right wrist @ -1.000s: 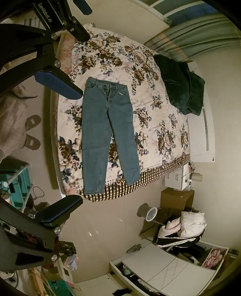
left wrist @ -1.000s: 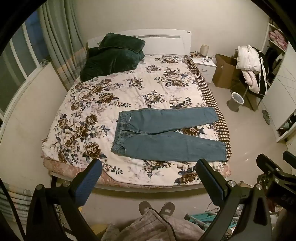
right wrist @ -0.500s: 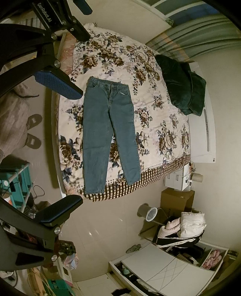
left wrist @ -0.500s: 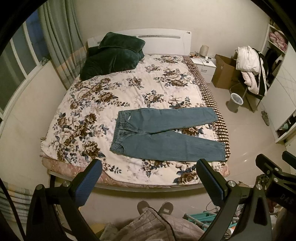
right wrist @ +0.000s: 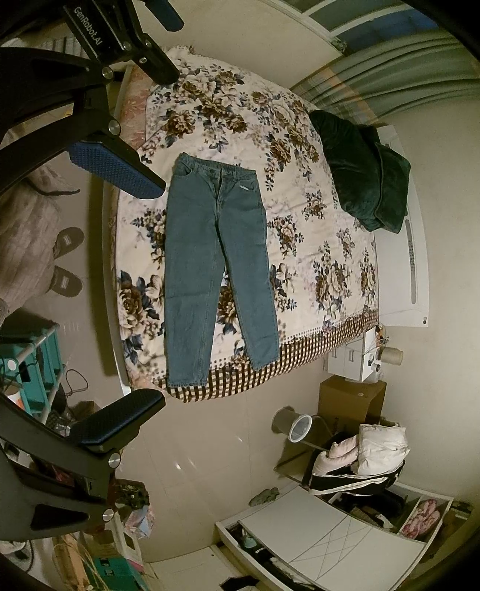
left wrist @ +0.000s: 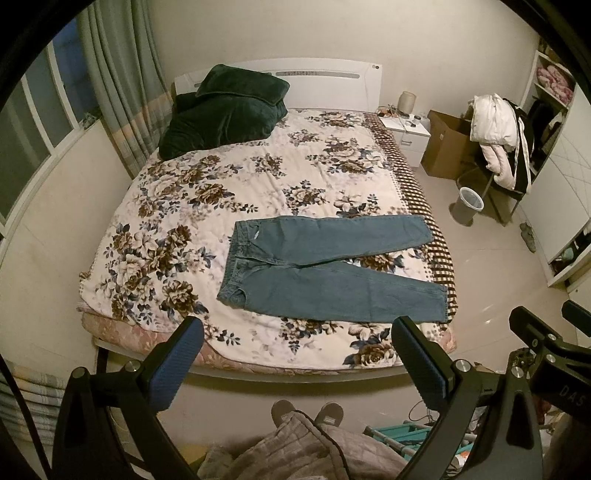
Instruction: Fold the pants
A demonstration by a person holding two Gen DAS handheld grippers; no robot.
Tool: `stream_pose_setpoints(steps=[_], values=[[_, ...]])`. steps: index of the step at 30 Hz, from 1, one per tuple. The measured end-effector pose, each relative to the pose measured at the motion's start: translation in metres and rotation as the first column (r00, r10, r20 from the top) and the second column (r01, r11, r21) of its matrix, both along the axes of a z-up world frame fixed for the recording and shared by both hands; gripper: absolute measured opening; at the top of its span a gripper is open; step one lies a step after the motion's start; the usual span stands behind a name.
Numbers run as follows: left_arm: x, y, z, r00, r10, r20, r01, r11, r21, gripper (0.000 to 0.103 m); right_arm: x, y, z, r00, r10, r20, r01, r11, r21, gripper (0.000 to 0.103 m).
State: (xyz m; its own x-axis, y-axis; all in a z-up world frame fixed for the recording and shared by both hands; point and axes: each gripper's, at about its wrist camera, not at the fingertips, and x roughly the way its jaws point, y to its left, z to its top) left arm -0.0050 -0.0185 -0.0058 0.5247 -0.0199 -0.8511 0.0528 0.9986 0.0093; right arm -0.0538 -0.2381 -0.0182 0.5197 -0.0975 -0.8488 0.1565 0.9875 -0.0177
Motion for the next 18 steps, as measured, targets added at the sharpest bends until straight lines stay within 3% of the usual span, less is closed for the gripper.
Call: stream_pose_setpoints(steps=[18], values=[[-0.0002, -0.0059, 0.0014, 1.000, 0.002, 0.004, -0.002, 1.000, -0.005, 0.103, -0.0005, 0.0004, 0.0016, 1.000, 0.003, 0.001, -0.003, 1.000, 0.004, 0.103]])
